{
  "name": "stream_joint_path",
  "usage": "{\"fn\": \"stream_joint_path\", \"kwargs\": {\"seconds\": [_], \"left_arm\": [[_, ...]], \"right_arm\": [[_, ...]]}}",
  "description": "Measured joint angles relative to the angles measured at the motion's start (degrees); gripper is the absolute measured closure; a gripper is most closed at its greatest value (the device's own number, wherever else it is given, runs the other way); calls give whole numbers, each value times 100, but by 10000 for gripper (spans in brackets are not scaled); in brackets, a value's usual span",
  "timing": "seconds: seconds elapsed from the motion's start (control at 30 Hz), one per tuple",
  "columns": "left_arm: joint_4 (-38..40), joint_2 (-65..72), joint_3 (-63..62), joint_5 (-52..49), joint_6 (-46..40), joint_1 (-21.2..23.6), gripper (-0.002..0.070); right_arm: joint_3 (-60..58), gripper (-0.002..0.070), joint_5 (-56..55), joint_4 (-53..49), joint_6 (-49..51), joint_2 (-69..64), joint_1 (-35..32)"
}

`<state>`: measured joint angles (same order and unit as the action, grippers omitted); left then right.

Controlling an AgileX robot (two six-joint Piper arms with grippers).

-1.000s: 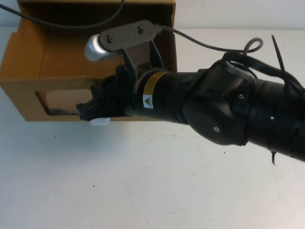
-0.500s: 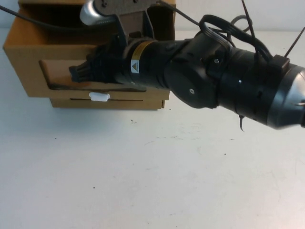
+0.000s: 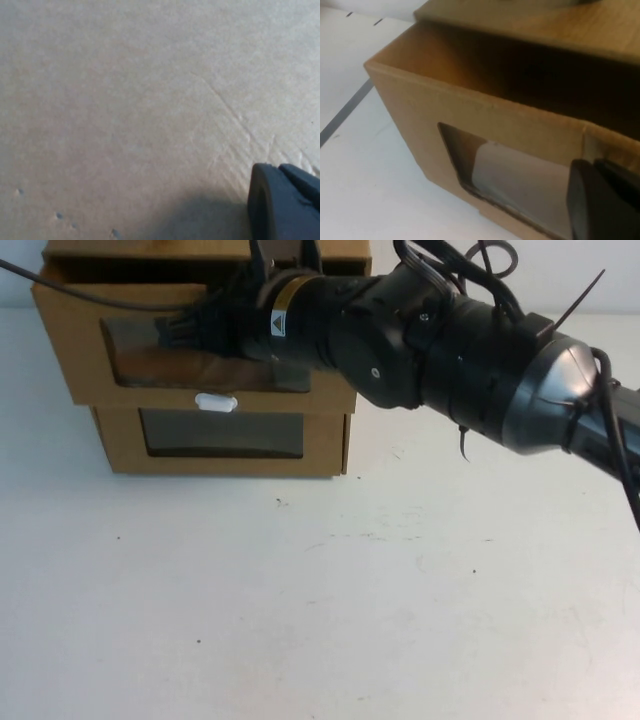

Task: Close the shoe box
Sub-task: Close the shoe box with your right arm

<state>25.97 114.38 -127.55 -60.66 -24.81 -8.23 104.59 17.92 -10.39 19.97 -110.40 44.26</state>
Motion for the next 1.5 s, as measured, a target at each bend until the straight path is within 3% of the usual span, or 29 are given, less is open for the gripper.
{"fn": "stream_joint_path", "kwargs": {"seconds": [0.37, 0.9, 1.17, 1.5], "left_arm": [[0, 0, 0, 0, 0, 0, 680], [9, 0, 0, -8, 0, 0, 680], [-91, -296, 0, -120, 0, 0, 680], [-642, -1035, 0, -197, 177, 59, 680]], "right_arm": [[858, 687, -60, -10, 0, -690, -272], [1153, 687, -426, 153, -4, -1050, -416], [1159, 687, 822, 332, -525, -764, -285], [1159, 687, 2624, 501, -1013, 671, 267]]}}
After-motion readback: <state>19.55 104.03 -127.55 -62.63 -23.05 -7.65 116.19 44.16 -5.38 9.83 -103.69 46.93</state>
